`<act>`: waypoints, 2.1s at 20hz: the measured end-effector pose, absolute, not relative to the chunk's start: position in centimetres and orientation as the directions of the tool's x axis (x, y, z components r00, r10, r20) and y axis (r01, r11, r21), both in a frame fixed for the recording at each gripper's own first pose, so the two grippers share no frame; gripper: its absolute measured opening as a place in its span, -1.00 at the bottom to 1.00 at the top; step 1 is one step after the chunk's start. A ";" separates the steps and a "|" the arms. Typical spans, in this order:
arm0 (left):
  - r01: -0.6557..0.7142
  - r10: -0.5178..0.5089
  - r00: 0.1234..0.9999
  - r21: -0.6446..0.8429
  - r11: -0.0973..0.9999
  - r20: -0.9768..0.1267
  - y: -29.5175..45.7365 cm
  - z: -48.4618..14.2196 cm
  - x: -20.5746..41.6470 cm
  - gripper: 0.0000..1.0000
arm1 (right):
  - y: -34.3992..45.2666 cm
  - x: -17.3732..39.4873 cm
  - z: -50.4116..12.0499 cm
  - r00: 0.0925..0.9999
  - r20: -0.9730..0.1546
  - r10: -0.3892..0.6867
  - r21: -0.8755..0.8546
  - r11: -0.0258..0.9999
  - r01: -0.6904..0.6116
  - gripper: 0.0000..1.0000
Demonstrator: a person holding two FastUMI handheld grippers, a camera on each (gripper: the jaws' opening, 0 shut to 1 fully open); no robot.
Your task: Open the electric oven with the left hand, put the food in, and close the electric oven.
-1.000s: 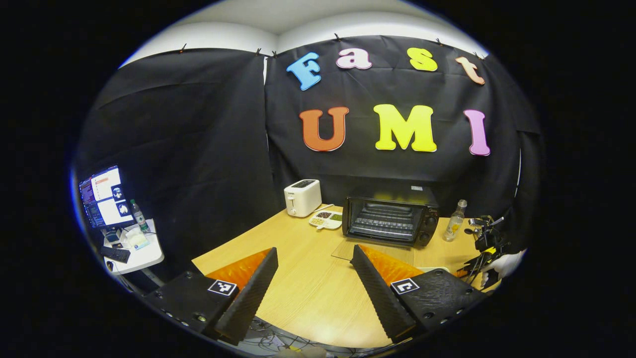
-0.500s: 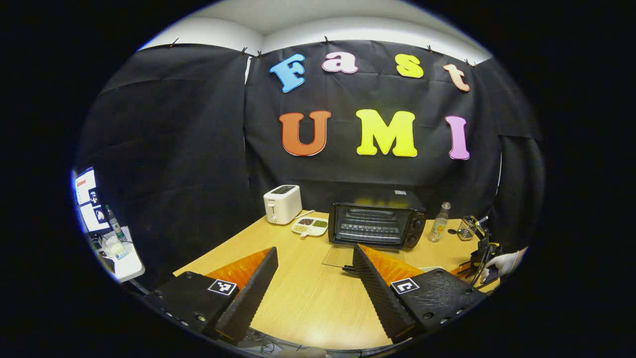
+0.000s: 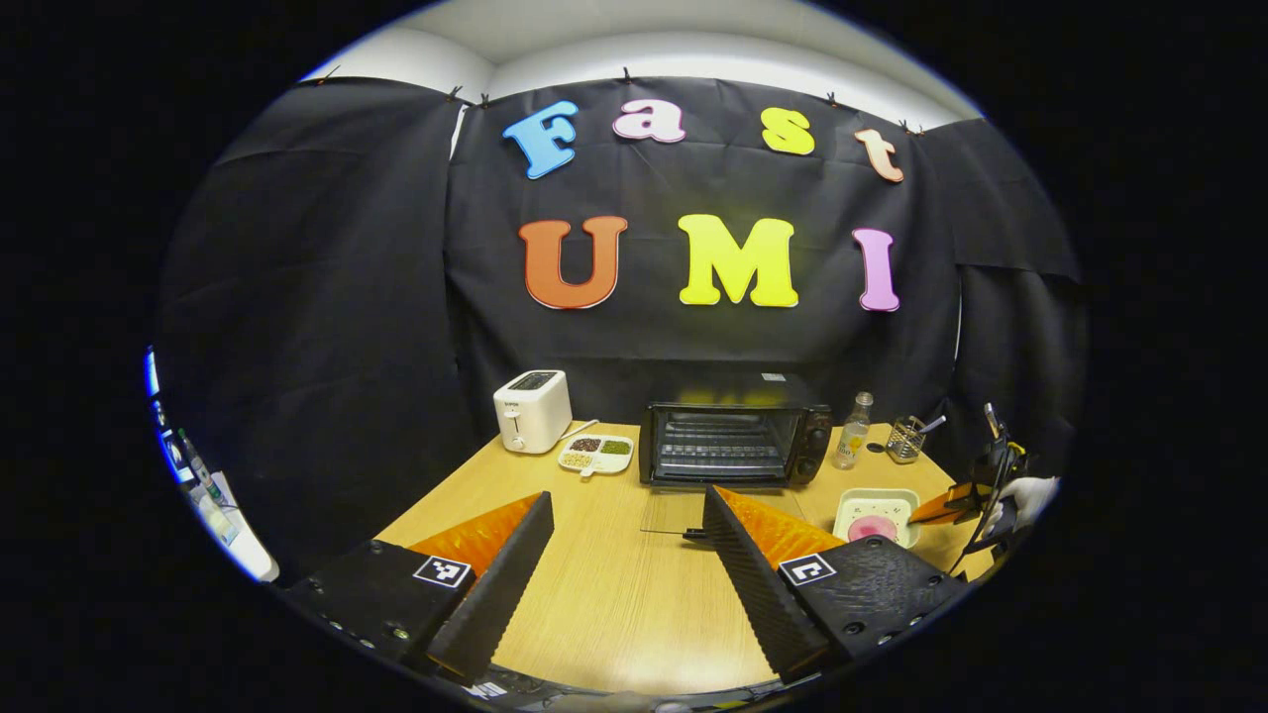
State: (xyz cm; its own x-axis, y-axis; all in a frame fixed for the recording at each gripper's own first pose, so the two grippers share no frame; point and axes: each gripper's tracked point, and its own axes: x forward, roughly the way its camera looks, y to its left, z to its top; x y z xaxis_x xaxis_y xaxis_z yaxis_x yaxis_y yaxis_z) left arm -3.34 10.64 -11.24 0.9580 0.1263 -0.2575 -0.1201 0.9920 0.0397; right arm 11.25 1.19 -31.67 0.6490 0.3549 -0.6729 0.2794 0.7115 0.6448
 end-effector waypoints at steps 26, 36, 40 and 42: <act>-0.226 0.251 0.912 0.112 0.968 -0.324 14.6 -7.6 -2.4 0.93 | 29.6 28.5 -31.2 0.762 -0.544 0.351 0.808 0.464 0.363 -0.93; -0.321 0.337 0.881 0.105 0.941 -0.331 15.5 -8.4 -2.6 0.93 | 25.0 36.1 -30.2 0.863 -0.430 0.265 0.821 0.512 0.252 -0.92; -0.336 0.347 0.881 0.092 0.937 -0.323 15.3 -8.0 -3.0 0.94 | 24.3 35.2 -29.6 0.861 -0.421 0.284 0.819 0.526 0.227 -0.05; -0.337 0.347 0.885 0.088 0.937 -0.309 15.1 -7.7 -2.9 0.94 | 23.9 34.2 -28.8 0.858 -0.424 0.290 0.809 0.547 0.214 0.25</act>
